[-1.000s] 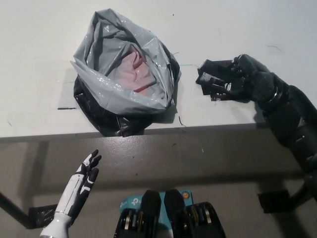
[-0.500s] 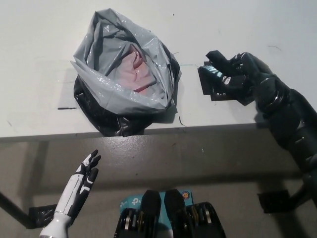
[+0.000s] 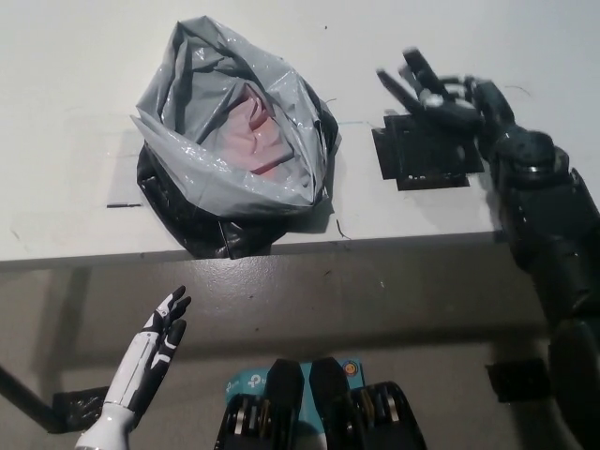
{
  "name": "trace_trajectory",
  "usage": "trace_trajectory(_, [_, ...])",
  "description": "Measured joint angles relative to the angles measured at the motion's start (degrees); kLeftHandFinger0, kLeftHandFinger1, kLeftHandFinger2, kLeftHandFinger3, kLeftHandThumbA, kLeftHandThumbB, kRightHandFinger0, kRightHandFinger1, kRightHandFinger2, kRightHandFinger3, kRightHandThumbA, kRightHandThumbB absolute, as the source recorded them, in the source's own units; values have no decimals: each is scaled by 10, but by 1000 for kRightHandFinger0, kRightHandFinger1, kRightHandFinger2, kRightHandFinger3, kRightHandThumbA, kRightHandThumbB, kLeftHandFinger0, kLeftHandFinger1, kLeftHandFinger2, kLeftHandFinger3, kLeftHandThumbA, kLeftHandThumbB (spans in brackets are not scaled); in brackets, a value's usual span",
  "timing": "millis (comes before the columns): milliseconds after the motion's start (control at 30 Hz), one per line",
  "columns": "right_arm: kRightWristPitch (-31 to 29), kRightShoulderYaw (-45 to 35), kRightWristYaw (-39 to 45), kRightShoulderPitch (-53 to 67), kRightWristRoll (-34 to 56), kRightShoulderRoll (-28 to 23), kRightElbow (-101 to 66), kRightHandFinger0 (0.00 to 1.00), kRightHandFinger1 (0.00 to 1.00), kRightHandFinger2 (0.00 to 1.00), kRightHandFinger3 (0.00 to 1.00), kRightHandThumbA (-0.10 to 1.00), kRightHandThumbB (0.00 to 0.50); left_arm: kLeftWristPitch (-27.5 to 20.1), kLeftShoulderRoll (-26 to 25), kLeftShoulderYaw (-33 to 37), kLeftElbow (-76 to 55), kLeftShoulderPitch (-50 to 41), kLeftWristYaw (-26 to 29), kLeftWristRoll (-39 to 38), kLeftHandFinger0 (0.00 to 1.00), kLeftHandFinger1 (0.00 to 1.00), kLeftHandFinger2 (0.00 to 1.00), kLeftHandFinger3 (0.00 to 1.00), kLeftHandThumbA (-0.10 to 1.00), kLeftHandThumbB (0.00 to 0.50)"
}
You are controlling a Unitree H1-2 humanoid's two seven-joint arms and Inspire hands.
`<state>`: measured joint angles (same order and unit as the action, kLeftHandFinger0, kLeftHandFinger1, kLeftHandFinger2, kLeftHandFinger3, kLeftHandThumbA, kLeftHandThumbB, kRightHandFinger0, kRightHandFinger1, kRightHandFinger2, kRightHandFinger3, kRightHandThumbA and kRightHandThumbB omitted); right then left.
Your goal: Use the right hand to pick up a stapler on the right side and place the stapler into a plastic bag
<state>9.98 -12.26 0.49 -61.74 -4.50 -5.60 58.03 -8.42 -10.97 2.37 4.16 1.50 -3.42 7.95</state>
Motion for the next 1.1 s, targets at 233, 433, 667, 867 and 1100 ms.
trace_trajectory(233, [59, -1, 10, -48, 35, 35, -84, 1, 337, 692, 320, -100, 237, -1, 0, 0, 0, -5, 0, 1, 1000, 1000, 1000, 1000, 1000, 311])
trace_trajectory(433, [72, 32, 25, -103, 41, 54, -84, 0, 300, 704, 112, -25, 188, -2, 0, 0, 0, -7, 0, 0, 1000, 1000, 1000, 1000, 1000, 317])
trace_trajectory(667, [68, 100, 38, -133, 31, 82, -55, 0, 247, 584, 233, 49, 233, -2, 0, 0, 0, -10, 0, 0, 1000, 1000, 1000, 1000, 1000, 320])
trace_trajectory(867, [52, 149, 34, -158, 16, 116, 34, 33, 450, 714, 621, 13, 190, -5, 0, 0, 0, -17, 0, -4, 1000, 1000, 1000, 1000, 1000, 319])
trace_trajectory(1100, [16, 172, 11, -166, 1, 141, 137, 0, 410, 689, 587, -32, 174, -4, 1, 1, -6, -17, 0, -4, 1000, 1000, 1000, 1000, 1000, 312])
